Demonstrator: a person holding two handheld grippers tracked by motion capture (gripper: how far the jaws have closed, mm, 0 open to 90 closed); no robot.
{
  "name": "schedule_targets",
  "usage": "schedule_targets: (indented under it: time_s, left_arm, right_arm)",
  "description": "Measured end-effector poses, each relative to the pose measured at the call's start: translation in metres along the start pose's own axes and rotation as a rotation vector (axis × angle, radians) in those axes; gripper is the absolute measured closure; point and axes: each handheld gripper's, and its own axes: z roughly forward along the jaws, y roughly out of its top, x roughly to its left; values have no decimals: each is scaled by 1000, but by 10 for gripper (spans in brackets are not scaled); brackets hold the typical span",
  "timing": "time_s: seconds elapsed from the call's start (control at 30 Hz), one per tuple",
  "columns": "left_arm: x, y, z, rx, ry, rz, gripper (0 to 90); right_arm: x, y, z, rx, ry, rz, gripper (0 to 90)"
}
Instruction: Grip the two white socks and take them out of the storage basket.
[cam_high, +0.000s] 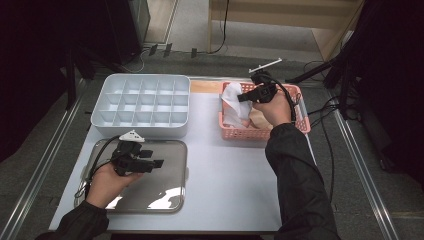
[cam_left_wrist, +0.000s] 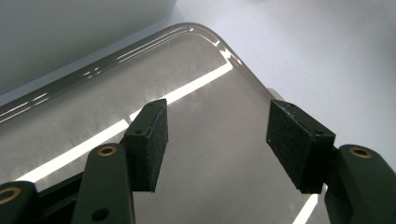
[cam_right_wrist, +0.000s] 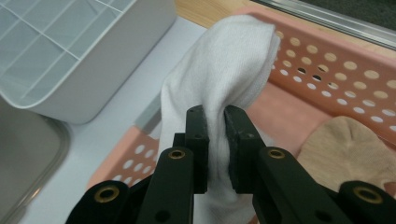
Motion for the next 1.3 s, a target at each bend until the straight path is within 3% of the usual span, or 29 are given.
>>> schedule_targets:
  time_s: [0.3,0.73,1.3]
  left_arm:
    - [1,4,7,15,-12,3,400]
    - [-2,8,22,44,-17,42,396]
    - [1,10,24,32,-33,40,402]
  right_arm:
    - [22,-4,-23,5,14,-16,819]
    - [57,-36,-55,-15,57,-33,818]
    - [91,-71,-48,-14,99,-69,817]
